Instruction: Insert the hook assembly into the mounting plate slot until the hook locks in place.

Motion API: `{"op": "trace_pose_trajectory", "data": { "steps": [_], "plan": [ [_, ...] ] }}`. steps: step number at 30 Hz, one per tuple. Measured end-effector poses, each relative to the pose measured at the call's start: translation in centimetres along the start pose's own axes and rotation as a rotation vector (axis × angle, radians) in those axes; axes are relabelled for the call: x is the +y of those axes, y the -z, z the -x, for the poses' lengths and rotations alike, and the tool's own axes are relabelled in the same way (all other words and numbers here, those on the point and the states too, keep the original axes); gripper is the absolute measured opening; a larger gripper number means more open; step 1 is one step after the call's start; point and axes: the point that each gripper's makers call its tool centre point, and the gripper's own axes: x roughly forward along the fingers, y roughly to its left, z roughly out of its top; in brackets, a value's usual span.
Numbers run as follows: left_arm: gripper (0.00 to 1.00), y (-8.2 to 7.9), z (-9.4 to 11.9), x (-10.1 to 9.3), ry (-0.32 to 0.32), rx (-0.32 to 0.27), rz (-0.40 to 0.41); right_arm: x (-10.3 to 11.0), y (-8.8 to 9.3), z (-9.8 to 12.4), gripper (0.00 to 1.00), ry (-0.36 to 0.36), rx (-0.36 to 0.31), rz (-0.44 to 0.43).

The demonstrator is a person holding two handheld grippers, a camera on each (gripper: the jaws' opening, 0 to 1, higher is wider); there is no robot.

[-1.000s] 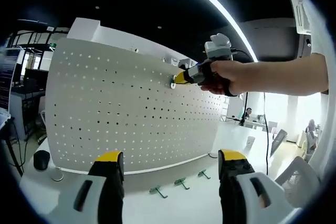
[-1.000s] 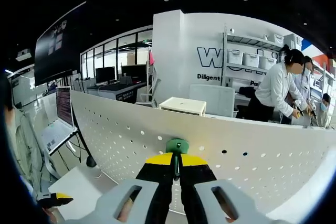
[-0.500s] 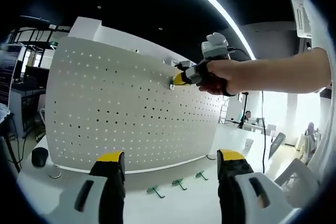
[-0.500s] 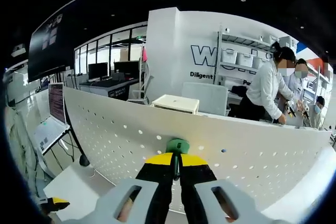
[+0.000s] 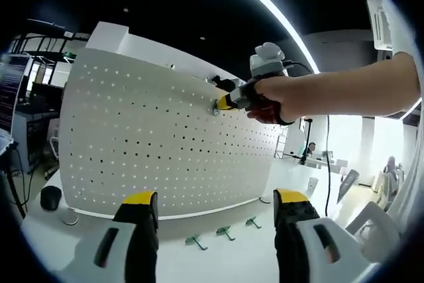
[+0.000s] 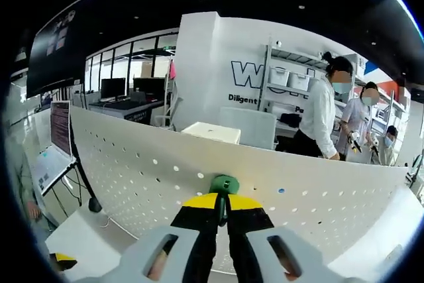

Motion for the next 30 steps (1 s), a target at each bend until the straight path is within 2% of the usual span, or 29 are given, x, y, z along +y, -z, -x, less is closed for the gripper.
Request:
{"op": "trace_pose_trajectory", "data": {
  "steps": [10, 16, 19, 23, 30],
  "plan": [
    [0.72, -0.20, 0.46, 0.17, 0.003, 0.001, -0.001, -0.04, -0.04, -0.13, 0.02, 0.013, -0.017, 0.010],
    [0.72, -0.21, 0.41, 0.03, 0.006, 0.004, -0.001, 0.10, 0.16, 0.28, 0.02, 0.018, -0.042, 0.061],
    [0.72, -0.13, 0.38, -0.16, 0.010, 0.008, -0.002, 0.00, 0.08, 0.32, 0.02, 0.029, -0.038, 0.118],
    [0.72, -0.14, 0.42, -0.14, 0.007, 0.008, -0.003, -0.11, 0.19, 0.26, 0.02, 0.031, -0.042, 0.143],
    [0.72, -0.09, 0.48, -0.05, 0.003, 0.012, -0.002, -0.14, 0.20, 0.00, 0.02, 0.026, -0.054, 0.124]
  ]
}}
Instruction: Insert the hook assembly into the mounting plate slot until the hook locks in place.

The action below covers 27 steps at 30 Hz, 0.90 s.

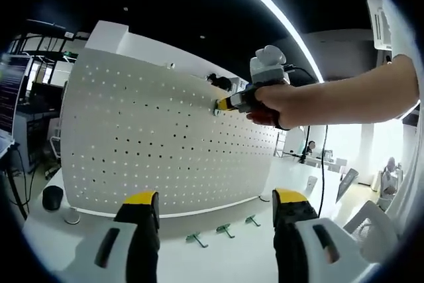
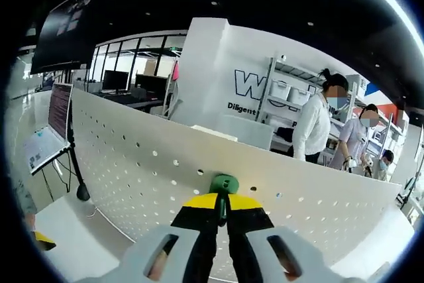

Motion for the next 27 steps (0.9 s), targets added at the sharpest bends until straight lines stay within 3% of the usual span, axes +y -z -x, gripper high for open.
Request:
{"op": "trace_pose_trajectory", "data": {
  "steps": [12, 27],
  "plan": [
    [0.72, 0.08, -0.04, 0.16, -0.004, 0.003, -0.001, 0.40, 0.43, 0.13, 0.06, -0.019, -0.019, -0.024],
    [0.73, 0.32, -0.22, 0.01, -0.001, 0.010, -0.002, 0.35, 0.37, 0.56, 0.30, -0.026, -0.064, -0.095]
  ]
}}
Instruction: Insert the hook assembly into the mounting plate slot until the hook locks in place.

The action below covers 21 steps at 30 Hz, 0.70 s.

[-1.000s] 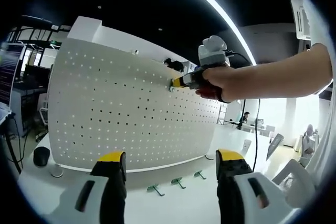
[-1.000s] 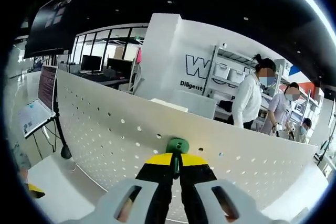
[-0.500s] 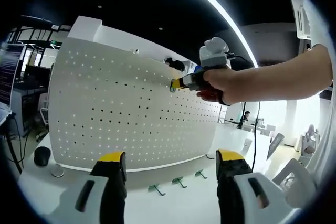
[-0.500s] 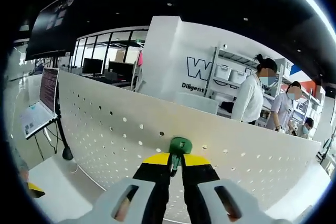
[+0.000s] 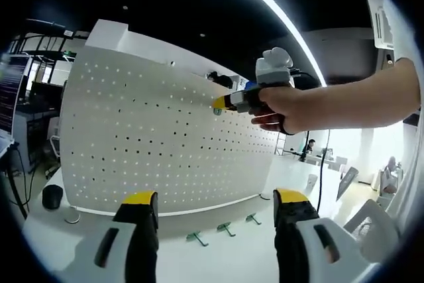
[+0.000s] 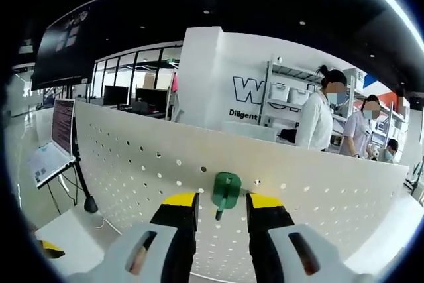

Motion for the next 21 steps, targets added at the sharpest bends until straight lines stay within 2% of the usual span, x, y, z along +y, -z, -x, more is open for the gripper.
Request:
{"op": "trace_pose_trajectory", "data": {
  "steps": [10, 13, 21],
  "plan": [
    [0.74, 0.03, 0.02, -0.04, 0.000, 0.003, -0.003, -0.39, -0.46, 0.50, 0.54, 0.009, -0.048, -0.060],
    [0.75, 0.00, -0.03, -0.06, 0.000, 0.004, -0.005, -0.30, -0.61, 0.50, 0.57, 0.007, -0.055, -0.060],
    [0.75, -0.16, 0.00, 0.00, -0.001, 0.006, -0.012, -0.44, -0.62, 0.52, 0.56, 0.005, -0.056, -0.073]
  ]
}}
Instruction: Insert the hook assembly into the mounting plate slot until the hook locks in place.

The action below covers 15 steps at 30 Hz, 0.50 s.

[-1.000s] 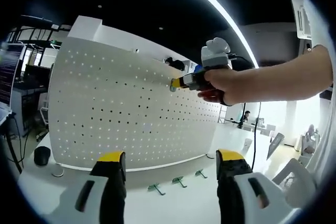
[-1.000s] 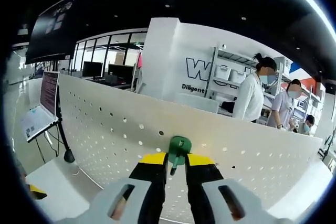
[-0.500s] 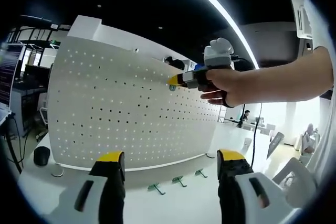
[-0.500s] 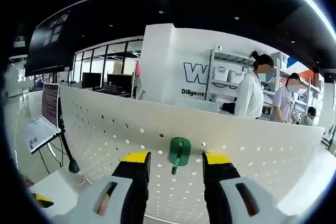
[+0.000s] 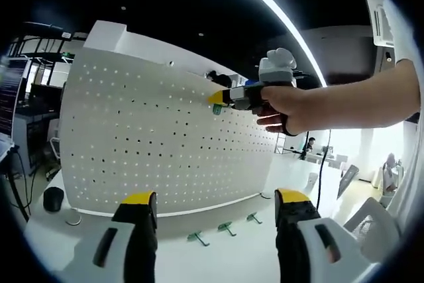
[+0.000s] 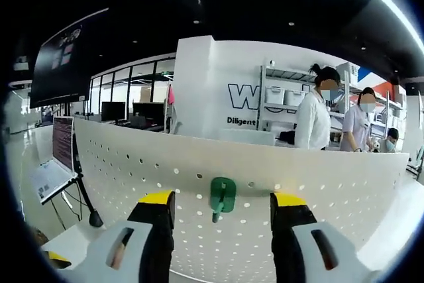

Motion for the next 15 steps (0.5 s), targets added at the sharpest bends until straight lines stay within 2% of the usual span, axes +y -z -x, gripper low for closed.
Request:
{"op": "trace_pose_trajectory", "data": {
  "steps": [11, 12, 14, 15],
  "plan": [
    [0.75, -0.1, 0.0, 0.0, 0.001, 0.002, -0.004, 0.1, -0.1, 1.2, 0.55, -0.073, -0.055, 0.001],
    [0.75, -0.1, 0.0, 0.1, 0.001, 0.003, -0.005, 0.5, -0.3, 1.3, 0.55, -0.107, -0.075, -0.030],
    [0.75, -0.1, 0.0, 0.0, 0.000, 0.002, -0.005, 0.3, -0.3, 1.5, 0.55, -0.115, -0.079, -0.019],
    [0.75, -0.1, 0.0, 0.0, 0.000, 0.003, -0.004, 0.6, -0.5, 1.5, 0.55, -0.141, -0.092, -0.022]
  ]
}}
